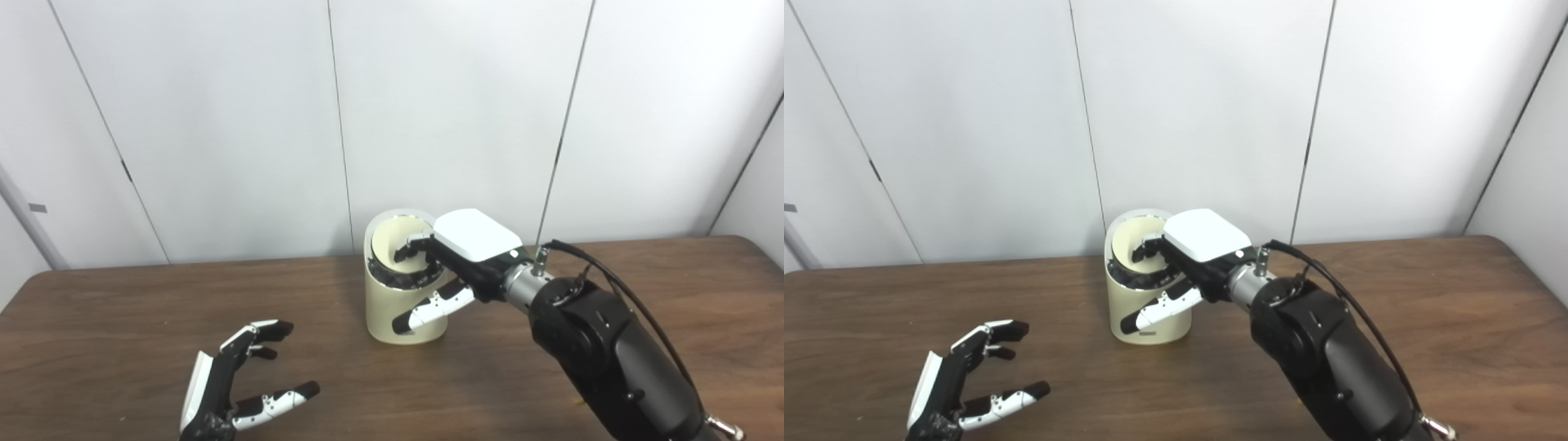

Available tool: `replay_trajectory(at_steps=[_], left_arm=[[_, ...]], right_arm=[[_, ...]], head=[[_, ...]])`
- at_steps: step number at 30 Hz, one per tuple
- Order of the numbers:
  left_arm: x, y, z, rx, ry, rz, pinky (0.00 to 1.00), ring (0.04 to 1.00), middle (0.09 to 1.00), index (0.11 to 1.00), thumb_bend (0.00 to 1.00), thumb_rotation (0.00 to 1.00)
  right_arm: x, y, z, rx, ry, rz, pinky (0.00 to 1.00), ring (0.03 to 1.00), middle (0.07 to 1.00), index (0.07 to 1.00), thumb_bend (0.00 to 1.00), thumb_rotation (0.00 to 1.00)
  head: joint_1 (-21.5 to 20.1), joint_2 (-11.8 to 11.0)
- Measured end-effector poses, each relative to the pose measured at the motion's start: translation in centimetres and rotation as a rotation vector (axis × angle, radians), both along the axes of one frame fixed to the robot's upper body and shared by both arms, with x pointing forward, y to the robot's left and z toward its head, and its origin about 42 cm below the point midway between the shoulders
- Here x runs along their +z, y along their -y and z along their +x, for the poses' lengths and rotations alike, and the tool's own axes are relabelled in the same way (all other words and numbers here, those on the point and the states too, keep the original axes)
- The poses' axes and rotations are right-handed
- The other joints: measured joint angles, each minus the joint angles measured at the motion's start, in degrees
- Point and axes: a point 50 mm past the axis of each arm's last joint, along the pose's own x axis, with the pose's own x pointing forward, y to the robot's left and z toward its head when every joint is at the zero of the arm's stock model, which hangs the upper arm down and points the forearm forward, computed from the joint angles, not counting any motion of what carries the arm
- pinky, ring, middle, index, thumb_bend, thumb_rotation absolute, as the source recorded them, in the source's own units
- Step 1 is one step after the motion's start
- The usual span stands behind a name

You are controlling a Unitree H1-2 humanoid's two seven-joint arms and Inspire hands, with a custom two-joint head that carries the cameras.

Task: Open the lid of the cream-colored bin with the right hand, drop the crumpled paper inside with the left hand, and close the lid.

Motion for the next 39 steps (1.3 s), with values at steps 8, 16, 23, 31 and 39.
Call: replay_trajectory(at_steps=[8, 16, 23, 31, 39], left_arm=[[0.0, 0.0, 0.0, 0.0, 0.0, 0.001, 0.62, 0.72, 0.709, 0.683, 0.95, 0.26], [0.0, 0.0, 0.0, 0.0, 0.0, 0.001, 0.6, 0.714, 0.71, 0.681, 0.95, 0.27], [0.0, 0.0, 0.0, 0.0, -0.001, 0.0, 0.62, 0.719, 0.71, 0.683, 0.95, 0.25], [0.0, 0.0, 0.0, -0.001, -0.005, 0.0, 0.61, 0.717, 0.712, 0.683, 0.94, 0.25], [0.0, 0.0, 0.0, -0.001, -0.005, -0.002, 0.62, 0.719, 0.711, 0.682, 0.95, 0.25]], right_arm=[[0.4, -0.3, -0.4, -0.024, -0.02, -0.048, 0.75, 0.759, 0.757, 0.732, 0.99, 0.85], [0.8, -1.0, -0.3, -0.027, -0.018, -0.111, 0.75, 0.752, 0.746, 0.72, 0.99, 0.87], [1.3, -1.7, -0.3, -0.036, -0.03, -0.162, 0.74, 0.754, 0.748, 0.699, 1.0, 0.89], [1.5, -2.3, -0.2, -0.041, -0.019, -0.181, 0.71, 0.711, 0.681, 0.595, 0.98, 0.89], [1.6, -2.5, -0.1, -0.045, -0.021, -0.182, 0.72, 0.728, 0.712, 0.638, 0.98, 0.92]], head=[[-0.1, 0.2], [-0.4, 0.4], [-0.4, 0.4], [-0.4, 0.4], [-0.4, 0.2]])
